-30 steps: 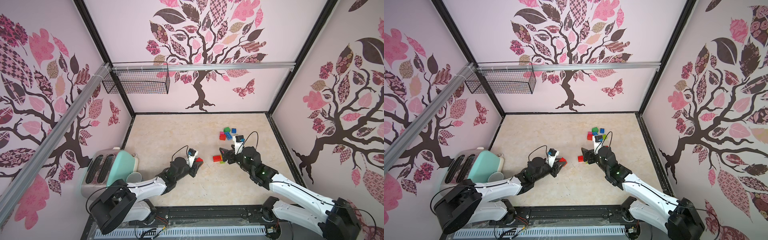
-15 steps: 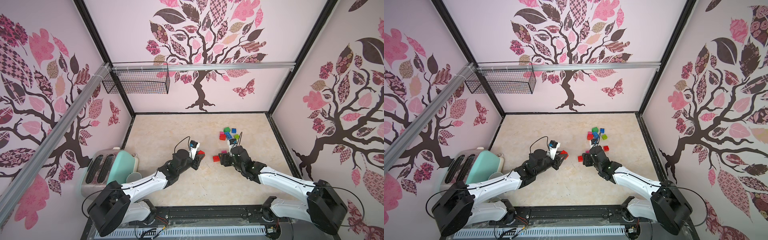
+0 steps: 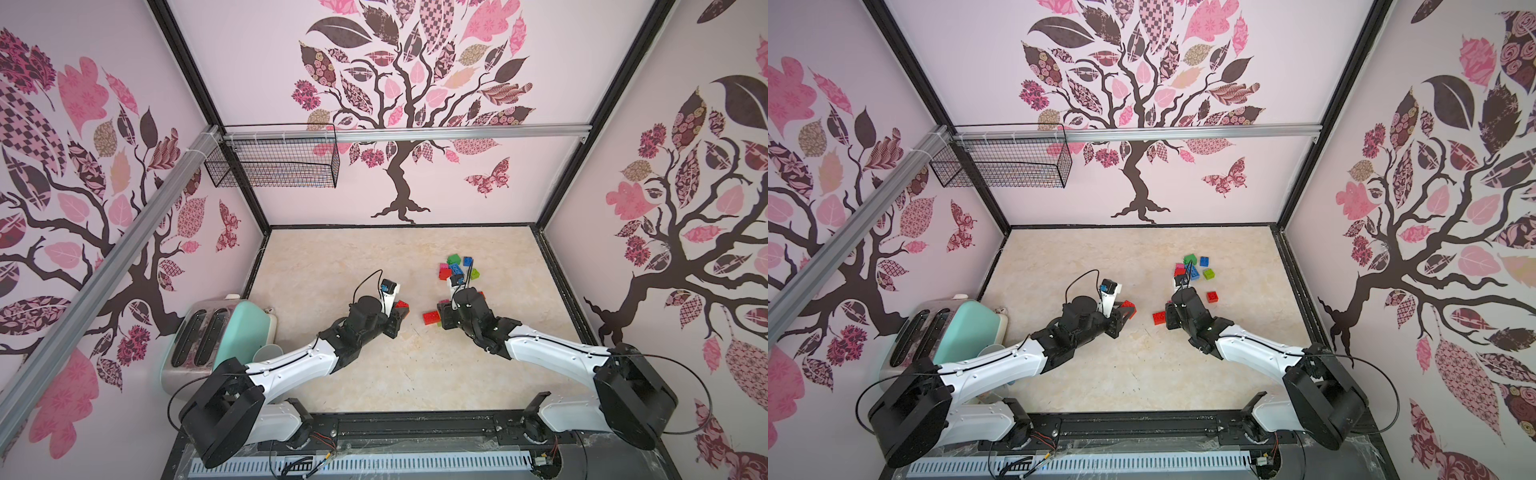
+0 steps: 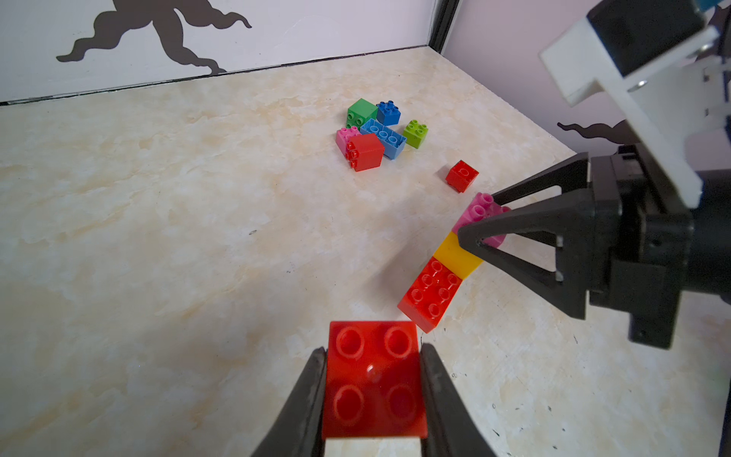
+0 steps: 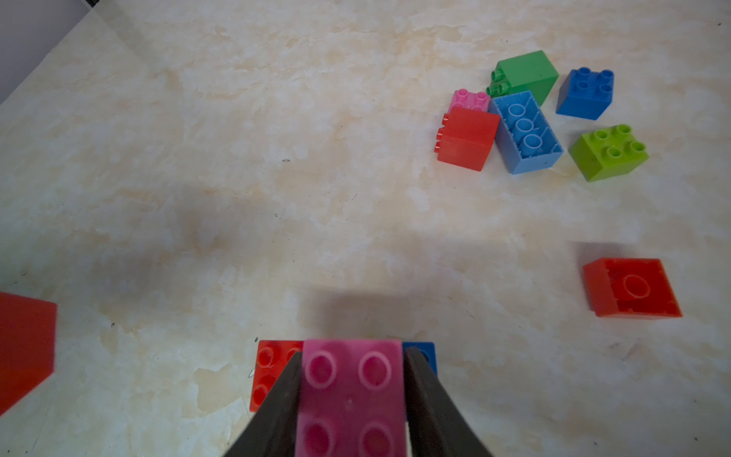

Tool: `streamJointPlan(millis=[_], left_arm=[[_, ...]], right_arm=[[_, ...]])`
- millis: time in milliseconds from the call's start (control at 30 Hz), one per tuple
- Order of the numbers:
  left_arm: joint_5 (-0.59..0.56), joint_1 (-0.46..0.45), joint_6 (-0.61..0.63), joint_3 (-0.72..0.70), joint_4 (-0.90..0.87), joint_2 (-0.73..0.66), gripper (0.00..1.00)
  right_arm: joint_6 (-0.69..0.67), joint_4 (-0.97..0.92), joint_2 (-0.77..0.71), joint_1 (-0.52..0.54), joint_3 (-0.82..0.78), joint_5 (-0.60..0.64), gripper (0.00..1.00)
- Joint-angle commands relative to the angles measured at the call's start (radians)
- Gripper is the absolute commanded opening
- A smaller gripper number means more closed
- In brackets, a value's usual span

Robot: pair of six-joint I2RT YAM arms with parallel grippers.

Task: Assemble the number 4 with lego
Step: Assemble the lego brick with the lego brick.

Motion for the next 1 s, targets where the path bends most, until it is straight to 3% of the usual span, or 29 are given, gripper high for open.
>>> streamJointPlan(millis=[0,333,633,967], left_arm=[[0.005,0.006,-0.004,0.057,0.002,0.004,0.0],[0.042,0.006,0.004,0.069,-0.016,0.008,0.0],[0.096,0.006,0.092,0.061,0.008,-0.006,0.0],[0.136,0.006,0.15,0.054,0.03,0.004,0.0]], right_arm=[[-0.028,-0.026,0.034,0.006,0.012,-0.007,0.44],[-0.038,-0.01,0.062,0.006,0.019,-0.011,0.45],[-0.078,-0.03,0.072,0.013,-0.004,-0.04,0.31],[-0.127,-0.155,0.091,0.082,0.013,-0.02,0.25]])
